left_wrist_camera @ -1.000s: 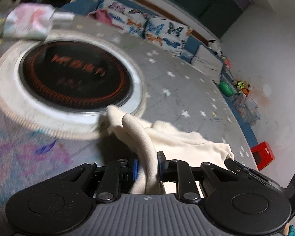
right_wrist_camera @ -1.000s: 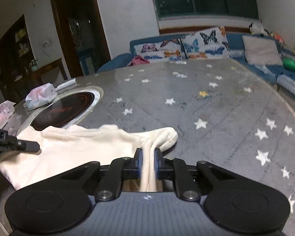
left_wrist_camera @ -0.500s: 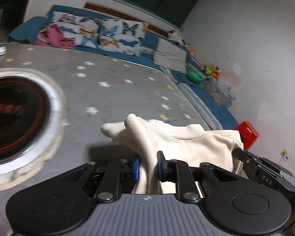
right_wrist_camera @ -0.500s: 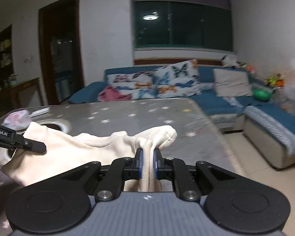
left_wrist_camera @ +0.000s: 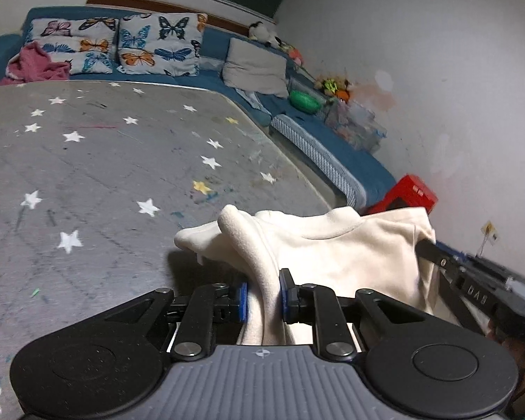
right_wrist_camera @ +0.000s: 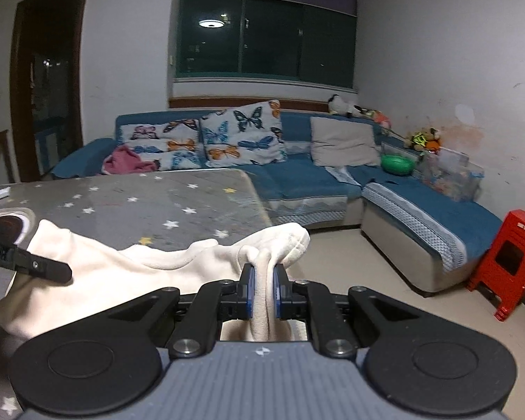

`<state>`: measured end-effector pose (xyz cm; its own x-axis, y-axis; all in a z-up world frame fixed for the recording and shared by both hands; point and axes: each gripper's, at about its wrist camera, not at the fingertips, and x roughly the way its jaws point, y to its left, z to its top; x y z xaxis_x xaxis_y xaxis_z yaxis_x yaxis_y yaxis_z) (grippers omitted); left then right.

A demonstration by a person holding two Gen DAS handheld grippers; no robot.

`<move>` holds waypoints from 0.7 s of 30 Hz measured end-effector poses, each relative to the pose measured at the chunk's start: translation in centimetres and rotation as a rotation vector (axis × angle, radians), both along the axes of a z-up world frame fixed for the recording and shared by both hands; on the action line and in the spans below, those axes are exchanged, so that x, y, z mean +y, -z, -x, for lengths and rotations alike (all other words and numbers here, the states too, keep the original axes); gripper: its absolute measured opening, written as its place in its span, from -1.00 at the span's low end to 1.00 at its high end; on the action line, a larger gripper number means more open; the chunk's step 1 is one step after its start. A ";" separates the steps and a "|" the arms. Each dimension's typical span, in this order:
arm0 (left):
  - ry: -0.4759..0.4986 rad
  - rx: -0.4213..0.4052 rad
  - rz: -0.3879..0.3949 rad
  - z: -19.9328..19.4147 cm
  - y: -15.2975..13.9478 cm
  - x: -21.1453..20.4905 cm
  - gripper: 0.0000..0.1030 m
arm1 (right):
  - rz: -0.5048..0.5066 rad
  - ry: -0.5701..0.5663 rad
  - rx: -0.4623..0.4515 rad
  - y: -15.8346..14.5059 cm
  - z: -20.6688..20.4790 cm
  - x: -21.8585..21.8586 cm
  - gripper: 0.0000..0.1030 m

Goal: Fold clothes
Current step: 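Lift the held edge and fold it over the sweatshirt with both grippers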

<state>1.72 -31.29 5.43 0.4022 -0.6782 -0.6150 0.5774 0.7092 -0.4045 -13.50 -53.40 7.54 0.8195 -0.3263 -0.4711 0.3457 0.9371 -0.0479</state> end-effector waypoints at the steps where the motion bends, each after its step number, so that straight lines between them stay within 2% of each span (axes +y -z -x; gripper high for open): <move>1: 0.004 -0.002 -0.012 0.0 0.4 -0.4 -0.63 | -0.004 0.011 0.009 0.5 -0.1 -0.4 -0.81; 3: 0.009 0.003 -0.038 -0.1 0.9 -0.8 -0.62 | -0.017 0.032 0.027 1.4 -0.5 -1.2 -0.81; 8: -0.007 -0.010 -0.098 -0.5 1.9 -0.4 -0.43 | -0.059 0.070 0.087 4.1 -0.9 -2.8 -0.80; 11: -0.021 -0.030 -0.110 -0.8 1.7 0.1 -0.43 | -0.074 0.088 0.124 5.3 -0.8 -3.5 -0.77; 15: -0.053 -0.095 -0.128 -1.1 0.8 0.3 -0.48 | -0.075 0.117 0.099 4.8 -0.5 -3.9 -0.76; 21: 0.037 -0.113 -0.082 -0.8 0.0 -2.0 -0.49 | -0.122 0.001 0.061 4.1 -1.7 -2.9 -0.75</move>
<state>2.55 -33.24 5.45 0.4477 -0.6435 -0.6208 0.6427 0.7143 -0.2769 -11.79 -56.29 3.48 0.7876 -0.2650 -0.5563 0.3470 0.9368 0.0451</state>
